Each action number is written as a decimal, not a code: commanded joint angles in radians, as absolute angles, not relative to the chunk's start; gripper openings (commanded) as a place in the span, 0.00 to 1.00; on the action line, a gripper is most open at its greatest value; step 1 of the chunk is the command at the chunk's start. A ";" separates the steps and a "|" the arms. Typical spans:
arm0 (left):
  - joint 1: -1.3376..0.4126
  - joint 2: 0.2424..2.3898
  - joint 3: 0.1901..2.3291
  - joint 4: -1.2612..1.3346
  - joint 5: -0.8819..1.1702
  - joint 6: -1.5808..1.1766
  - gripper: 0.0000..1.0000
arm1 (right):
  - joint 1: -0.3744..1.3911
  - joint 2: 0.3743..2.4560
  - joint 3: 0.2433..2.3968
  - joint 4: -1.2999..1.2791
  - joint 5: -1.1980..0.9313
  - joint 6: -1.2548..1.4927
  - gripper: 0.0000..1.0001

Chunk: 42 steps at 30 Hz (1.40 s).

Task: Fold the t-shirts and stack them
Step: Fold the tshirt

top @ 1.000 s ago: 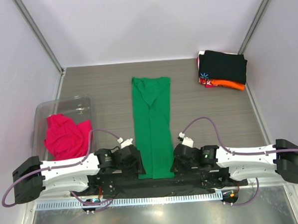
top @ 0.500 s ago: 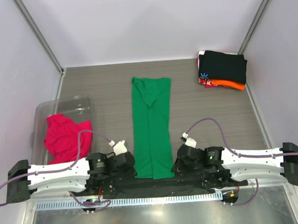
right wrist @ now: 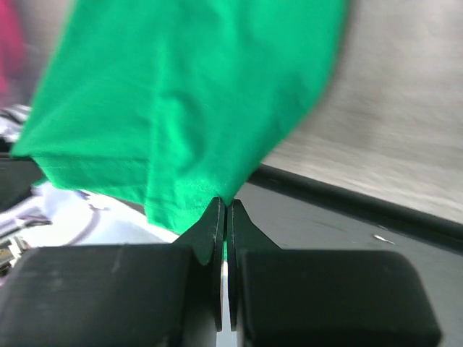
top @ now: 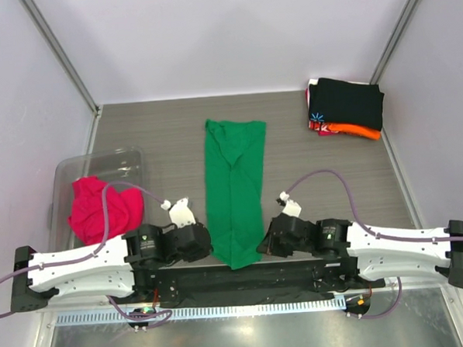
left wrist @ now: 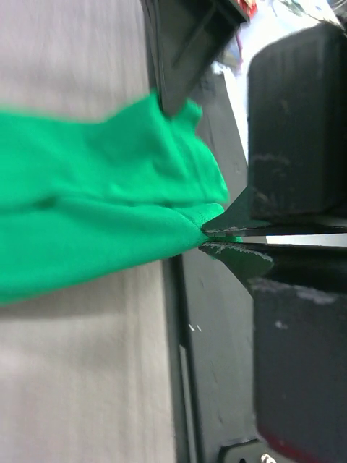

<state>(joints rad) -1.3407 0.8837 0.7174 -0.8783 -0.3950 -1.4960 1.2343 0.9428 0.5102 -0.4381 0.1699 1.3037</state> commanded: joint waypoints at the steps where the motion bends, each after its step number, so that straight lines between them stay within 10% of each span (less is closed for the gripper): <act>1: -1.322 0.908 0.852 -0.991 -0.576 -1.410 0.00 | 1.201 0.962 0.644 -0.468 0.270 1.223 0.01; 18: -0.749 1.283 1.238 -0.775 -0.321 -0.839 0.00 | 0.738 1.322 1.083 -0.535 0.118 0.786 0.01; 42: -0.482 1.893 1.633 -0.736 -0.086 -0.663 0.00 | 0.497 1.830 1.414 -0.526 -0.052 0.618 0.01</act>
<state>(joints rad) -0.4999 1.8687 1.5696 -0.7467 -0.1127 -0.6964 0.5083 1.7962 1.3579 -0.5396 -0.0093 0.6487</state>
